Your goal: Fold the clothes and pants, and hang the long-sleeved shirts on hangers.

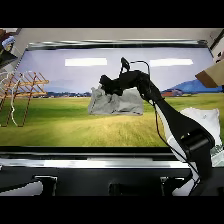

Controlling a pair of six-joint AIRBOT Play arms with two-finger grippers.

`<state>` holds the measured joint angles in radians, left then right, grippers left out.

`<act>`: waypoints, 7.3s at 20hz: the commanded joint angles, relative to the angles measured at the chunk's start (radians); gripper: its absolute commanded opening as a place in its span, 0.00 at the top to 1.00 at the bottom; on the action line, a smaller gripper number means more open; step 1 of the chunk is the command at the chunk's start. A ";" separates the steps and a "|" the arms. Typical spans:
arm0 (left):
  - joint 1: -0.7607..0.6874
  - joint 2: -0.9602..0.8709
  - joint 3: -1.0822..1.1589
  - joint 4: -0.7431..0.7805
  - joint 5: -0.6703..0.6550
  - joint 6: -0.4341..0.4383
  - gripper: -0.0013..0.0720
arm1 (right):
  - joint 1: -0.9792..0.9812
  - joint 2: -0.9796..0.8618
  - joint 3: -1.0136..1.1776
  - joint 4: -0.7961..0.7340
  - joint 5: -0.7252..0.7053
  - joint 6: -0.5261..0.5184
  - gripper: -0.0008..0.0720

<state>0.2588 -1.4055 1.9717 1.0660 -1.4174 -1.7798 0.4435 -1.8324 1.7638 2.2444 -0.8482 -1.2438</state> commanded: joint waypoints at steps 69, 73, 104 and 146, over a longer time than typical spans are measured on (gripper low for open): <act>-0.055 -0.020 -0.010 0.000 -0.071 0.037 0.96 | -1.176 0.204 0.325 -0.224 -0.597 0.035 0.93; -0.055 -0.019 -0.010 0.000 -0.110 0.037 0.96 | -1.176 0.205 0.324 -0.293 -0.714 0.084 0.94; -0.186 -0.020 -0.010 0.001 -0.127 0.033 0.96 | -1.211 0.289 -0.257 -0.723 -0.997 0.071 0.94; -0.210 -0.035 -0.010 0.001 -0.127 0.026 0.96 | -1.264 0.467 -0.705 -0.949 -0.874 0.020 0.48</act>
<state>0.0486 -1.4395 1.9625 1.0668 -1.5444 -1.7535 -0.8200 -1.3659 1.0718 1.3365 -1.7664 -1.2350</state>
